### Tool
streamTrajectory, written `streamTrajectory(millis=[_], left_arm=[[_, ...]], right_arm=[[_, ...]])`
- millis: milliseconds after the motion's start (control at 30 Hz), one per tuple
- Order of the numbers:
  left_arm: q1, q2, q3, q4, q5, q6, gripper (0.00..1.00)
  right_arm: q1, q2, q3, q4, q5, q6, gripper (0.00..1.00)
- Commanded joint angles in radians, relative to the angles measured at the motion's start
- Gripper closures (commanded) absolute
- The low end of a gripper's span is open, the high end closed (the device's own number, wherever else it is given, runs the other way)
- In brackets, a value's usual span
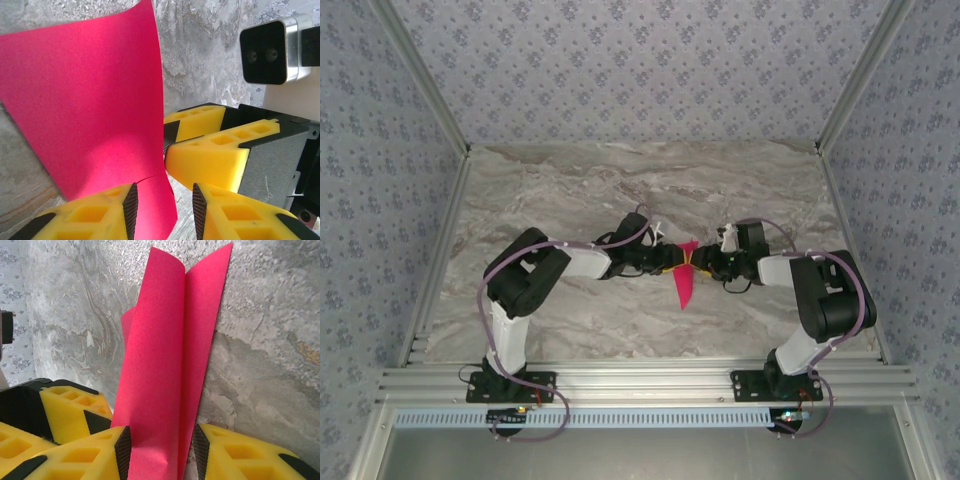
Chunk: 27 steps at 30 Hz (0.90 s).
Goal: Fold a paper plane with a square sheet of paper (fold left side to right side)
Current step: Fold the wing for the fifth time at the center of the table.
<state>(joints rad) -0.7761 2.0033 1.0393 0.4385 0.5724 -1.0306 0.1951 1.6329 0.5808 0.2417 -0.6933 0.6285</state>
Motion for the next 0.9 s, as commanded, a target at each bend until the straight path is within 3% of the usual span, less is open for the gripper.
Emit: streamTrajectory(millis=[0, 400, 667, 867], left_arm=[[0.001, 0.02, 0.028, 0.013, 0.027, -0.004, 0.66], [-0.001, 0.044, 0.046, 0.032, 0.038, -0.014, 0.75], [0.0, 0.039, 0.053, 0.011, 0.032, 0.01, 1.0], [0.009, 0.025, 0.048, -0.007, 0.034, 0.043, 1.0]], right_arm=[[0.012, 0.042, -0.001, -0.068, 0.041, -0.027, 0.58], [0.012, 0.051, 0.001, -0.073, 0.04, -0.028, 0.58], [0.01, 0.04, 0.007, -0.074, 0.033, -0.026, 0.58], [-0.022, -0.006, 0.027, -0.079, -0.005, -0.01, 0.54]])
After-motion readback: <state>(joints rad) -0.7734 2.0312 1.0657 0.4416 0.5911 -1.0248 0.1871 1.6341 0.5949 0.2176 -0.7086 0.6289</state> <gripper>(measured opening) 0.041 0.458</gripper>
